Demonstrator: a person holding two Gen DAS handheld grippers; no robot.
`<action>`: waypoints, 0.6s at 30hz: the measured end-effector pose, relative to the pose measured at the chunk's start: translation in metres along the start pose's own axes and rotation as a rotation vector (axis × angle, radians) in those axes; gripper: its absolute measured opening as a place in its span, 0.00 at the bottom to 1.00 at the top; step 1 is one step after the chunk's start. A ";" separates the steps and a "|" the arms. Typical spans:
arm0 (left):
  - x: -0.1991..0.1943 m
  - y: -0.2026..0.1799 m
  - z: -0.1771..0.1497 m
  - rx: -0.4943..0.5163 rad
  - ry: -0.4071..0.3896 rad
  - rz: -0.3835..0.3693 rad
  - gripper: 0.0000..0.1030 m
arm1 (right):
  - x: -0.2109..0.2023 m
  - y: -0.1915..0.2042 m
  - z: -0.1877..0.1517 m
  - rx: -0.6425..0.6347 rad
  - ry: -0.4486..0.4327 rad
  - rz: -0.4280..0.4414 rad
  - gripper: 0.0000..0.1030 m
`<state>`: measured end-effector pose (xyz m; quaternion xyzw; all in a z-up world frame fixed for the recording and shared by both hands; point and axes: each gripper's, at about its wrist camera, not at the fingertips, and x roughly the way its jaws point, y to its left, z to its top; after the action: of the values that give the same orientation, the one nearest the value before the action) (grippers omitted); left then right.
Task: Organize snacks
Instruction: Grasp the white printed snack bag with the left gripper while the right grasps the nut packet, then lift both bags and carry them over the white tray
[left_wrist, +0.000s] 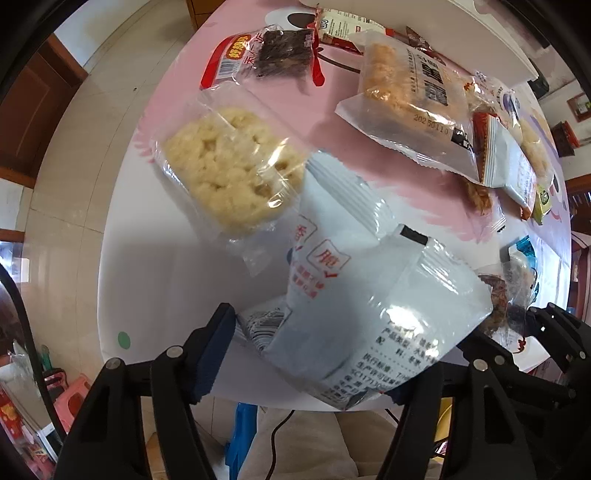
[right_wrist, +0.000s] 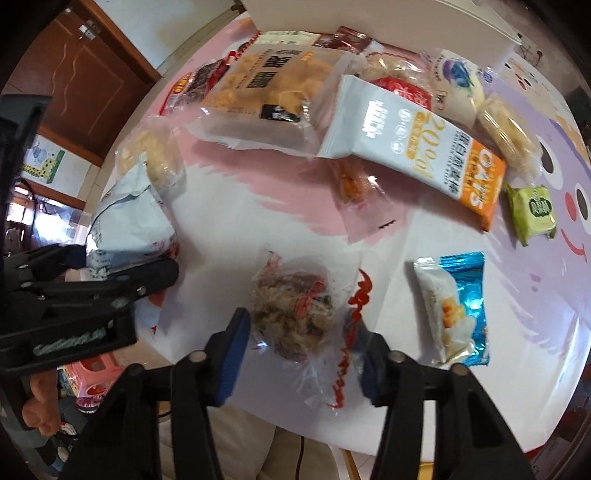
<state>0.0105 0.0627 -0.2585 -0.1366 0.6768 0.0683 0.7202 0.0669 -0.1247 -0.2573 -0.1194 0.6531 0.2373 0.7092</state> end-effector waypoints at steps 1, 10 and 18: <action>0.001 -0.001 0.000 0.003 -0.004 0.003 0.64 | 0.000 0.001 -0.001 -0.008 -0.004 -0.005 0.42; -0.011 -0.012 -0.001 0.026 -0.031 0.017 0.49 | -0.007 0.005 -0.007 -0.017 -0.024 -0.045 0.40; -0.033 -0.044 0.010 0.084 -0.080 -0.004 0.49 | -0.037 0.003 0.002 -0.006 -0.085 -0.052 0.40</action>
<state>0.0296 0.0263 -0.2207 -0.1047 0.6494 0.0435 0.7520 0.0657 -0.1282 -0.2207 -0.1283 0.6184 0.2256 0.7418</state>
